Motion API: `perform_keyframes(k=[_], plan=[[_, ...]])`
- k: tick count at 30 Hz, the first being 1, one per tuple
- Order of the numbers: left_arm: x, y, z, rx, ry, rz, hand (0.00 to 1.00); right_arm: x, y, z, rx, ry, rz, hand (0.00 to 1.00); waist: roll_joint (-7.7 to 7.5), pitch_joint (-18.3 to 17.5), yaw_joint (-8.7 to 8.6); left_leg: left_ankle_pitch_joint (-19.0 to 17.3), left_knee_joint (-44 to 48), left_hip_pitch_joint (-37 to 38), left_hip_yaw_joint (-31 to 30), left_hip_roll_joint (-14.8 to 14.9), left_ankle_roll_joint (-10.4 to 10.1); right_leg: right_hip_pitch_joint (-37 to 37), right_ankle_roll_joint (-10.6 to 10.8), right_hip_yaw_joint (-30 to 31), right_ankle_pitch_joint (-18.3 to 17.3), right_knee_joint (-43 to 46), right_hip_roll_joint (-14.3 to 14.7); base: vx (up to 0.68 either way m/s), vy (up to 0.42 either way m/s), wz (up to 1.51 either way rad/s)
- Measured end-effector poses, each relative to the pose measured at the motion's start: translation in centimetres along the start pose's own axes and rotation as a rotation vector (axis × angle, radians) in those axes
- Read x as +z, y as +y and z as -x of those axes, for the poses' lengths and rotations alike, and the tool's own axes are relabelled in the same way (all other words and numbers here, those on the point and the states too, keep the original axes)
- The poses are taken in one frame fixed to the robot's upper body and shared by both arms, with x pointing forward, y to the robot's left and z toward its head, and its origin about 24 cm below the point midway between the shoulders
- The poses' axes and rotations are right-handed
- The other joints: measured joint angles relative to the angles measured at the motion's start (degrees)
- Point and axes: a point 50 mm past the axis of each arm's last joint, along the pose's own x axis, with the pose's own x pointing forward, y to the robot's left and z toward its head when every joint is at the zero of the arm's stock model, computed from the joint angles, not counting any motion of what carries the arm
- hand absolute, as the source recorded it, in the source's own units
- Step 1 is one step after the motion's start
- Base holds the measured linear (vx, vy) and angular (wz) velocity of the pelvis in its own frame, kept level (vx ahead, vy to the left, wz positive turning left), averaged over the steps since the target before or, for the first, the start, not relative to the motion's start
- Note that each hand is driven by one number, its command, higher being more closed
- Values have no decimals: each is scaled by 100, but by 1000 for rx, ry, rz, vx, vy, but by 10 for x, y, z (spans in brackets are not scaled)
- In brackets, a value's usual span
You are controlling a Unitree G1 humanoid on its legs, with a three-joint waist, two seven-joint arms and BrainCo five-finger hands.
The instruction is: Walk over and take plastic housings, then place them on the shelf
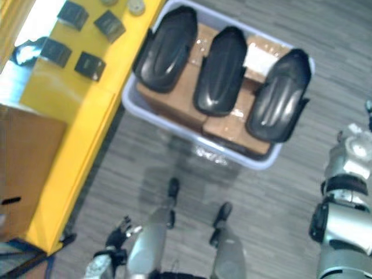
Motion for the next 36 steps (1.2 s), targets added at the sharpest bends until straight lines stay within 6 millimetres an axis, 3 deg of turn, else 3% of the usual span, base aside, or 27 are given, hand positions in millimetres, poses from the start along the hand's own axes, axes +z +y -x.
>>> perform_keyframes(k=[2, 6, 14, 17, 28, 36], plan=[[1, -5, -2, -13, -4, 7, 0, 9, -5, -6, -17, -14, 4, 0, 134, 61, 56, -27, 130, -165, -19, -33, 37, -105, 25, 1, -21, 17, -30, -100, 59, 4], [-1, -11, -2, -29, -1, 37, 0, 5, 4, -3, 46, -23, 117, 0, 256, 106, 66, -30, 355, -402, -57, -62, 48, -307, 85, 0, -208, 265, -90, -79, 26, 5], [0, -16, -2, -69, -10, 72, 0, 6, 15, -1, 175, -37, 199, 0, 377, 134, 71, -28, 561, -668, -185, -66, 46, -589, 75, -47, -450, 673, -124, -39, -1, 6], [1, -17, -2, -79, -20, 70, 0, 8, 19, 1, 210, -73, 210, 0, 377, 134, 96, -16, 560, -678, -224, -59, 28, -613, 40, -91, -506, 767, -126, -8, -9, 7], [2, -18, -1, -112, -29, 75, 0, 43, 37, 11, 266, -342, 231, 0, 377, 134, 116, -13, 580, -684, -216, -39, 23, -676, 16, -83, -579, 908, -140, 0, 0, 0], [1, -20, -1, -130, -27, 76, 0, 26, 39, 9, 300, -197, 319, 0, 384, 134, 199, 0, 551, -693, -213, -41, 8, -732, 10, -83, -612, 962, -153, 0, 0, 0]])
